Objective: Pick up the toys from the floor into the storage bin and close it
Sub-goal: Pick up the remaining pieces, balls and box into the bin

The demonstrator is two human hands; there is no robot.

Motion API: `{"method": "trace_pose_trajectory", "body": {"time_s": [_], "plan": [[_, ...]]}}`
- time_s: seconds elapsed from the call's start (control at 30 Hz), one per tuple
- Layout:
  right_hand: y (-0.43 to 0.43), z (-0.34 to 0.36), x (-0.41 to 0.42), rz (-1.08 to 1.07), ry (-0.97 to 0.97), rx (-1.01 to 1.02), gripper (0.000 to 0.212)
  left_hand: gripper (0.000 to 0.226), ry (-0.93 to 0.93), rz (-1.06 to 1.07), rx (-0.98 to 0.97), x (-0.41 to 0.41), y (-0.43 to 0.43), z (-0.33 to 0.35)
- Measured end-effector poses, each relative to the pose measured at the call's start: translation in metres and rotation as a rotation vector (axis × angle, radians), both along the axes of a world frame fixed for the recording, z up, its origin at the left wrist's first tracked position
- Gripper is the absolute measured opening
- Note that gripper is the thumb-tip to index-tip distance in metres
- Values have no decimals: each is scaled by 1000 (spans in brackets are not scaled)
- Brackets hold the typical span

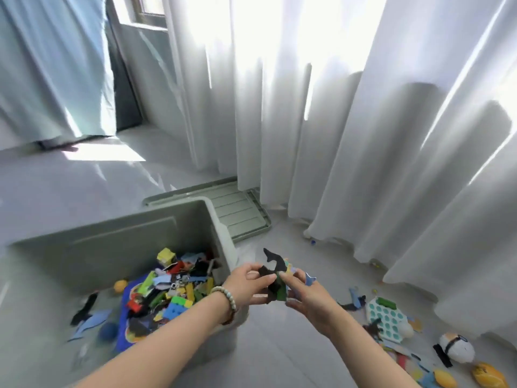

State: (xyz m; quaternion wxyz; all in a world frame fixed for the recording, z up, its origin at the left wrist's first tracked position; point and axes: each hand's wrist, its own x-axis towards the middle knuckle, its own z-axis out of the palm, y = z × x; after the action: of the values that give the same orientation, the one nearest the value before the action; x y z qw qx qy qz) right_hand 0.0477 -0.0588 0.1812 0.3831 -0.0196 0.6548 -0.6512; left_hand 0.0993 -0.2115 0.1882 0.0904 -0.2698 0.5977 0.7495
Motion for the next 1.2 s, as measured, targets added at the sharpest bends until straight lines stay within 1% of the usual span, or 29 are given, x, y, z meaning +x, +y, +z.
{"method": "trace_pose_trajectory", "body": {"time_s": [0.07,0.13,0.17,0.23,0.27,0.33,0.43,0.5,0.6,0.7,0.77,0.87,1.0,1.1,1.2], "plan": [[-50,7,19,59,-28,-2,11,33,-30,69,-34,30,-45,7],[-96,10,35,89,-73,-21,6,36,-52,134,-59,54,-86,10],[-117,11,39,82,-89,-35,13,40,-53,170,-71,62,-105,12],[-148,10,44,49,-86,-46,39,48,-52,228,-88,74,-136,14],[-157,10,45,47,-61,-28,49,52,-62,238,-97,79,-148,15],[-164,8,47,80,21,46,57,60,-107,213,-168,88,-164,14],[-156,2,46,151,99,127,58,62,-151,173,-336,97,-178,3],[-144,0,42,160,98,136,52,60,-177,158,-397,98,-178,-2],[-124,6,32,169,87,116,42,56,-171,75,-499,91,-166,-1],[-94,15,17,93,113,119,29,54,-99,-6,-569,72,-141,6],[-65,16,4,38,156,165,26,53,-29,-87,-671,57,-118,14],[-10,8,-12,-34,186,248,27,53,91,-193,-860,31,-78,23],[71,-15,-26,-106,218,411,35,50,219,-337,-973,-1,-14,16],[125,-38,-22,-136,219,521,40,47,258,-440,-1002,-17,31,-2],[170,-71,-12,-140,171,596,43,49,181,-562,-948,-25,69,-35]]}}
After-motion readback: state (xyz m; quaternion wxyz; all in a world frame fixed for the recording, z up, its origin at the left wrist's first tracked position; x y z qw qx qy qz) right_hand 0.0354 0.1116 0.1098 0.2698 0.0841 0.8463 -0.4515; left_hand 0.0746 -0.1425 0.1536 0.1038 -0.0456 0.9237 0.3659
